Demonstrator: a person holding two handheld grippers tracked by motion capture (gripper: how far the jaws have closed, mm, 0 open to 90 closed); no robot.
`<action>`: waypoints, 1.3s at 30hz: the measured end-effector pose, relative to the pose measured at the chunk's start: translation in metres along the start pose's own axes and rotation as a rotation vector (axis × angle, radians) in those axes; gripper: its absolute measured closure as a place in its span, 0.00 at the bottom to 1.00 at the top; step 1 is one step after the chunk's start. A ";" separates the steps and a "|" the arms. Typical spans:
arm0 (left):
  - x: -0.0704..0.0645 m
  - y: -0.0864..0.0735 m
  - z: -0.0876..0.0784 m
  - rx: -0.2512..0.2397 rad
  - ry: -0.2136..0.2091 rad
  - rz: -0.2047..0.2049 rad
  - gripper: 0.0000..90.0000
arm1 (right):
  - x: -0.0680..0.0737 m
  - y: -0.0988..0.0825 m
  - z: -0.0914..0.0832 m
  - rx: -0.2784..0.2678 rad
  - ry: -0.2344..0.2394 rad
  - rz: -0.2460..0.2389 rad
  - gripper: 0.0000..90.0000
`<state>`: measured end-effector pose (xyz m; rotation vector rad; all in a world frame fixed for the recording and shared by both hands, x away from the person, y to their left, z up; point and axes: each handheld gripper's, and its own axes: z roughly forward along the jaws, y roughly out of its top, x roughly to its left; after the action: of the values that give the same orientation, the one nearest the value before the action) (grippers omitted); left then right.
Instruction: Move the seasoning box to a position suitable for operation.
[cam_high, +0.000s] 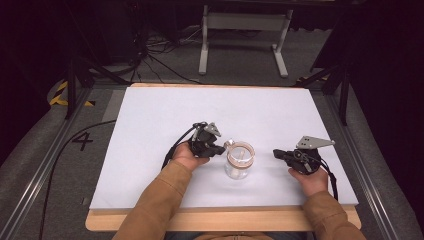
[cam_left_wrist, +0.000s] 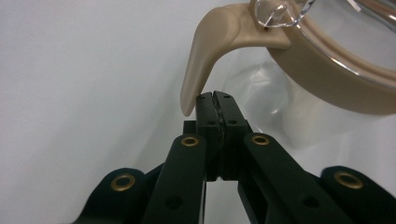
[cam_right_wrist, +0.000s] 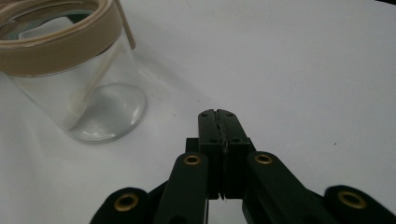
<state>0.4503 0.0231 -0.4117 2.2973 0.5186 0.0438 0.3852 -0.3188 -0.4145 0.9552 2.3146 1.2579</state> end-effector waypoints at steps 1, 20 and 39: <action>0.000 0.000 0.000 0.000 0.000 0.000 1.00 | 0.002 0.000 0.000 0.000 0.000 -0.008 0.99; 0.006 -0.008 -0.042 -0.006 0.064 -0.059 1.00 | 0.042 0.020 0.031 0.087 0.109 -0.086 0.99; 0.012 -0.014 -0.049 -0.022 0.082 -0.091 0.99 | 0.068 0.027 0.037 0.128 0.162 -0.140 0.99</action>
<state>0.4474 0.0699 -0.3885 2.2554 0.6605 0.0989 0.3687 -0.2386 -0.4111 0.7386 2.5648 1.1818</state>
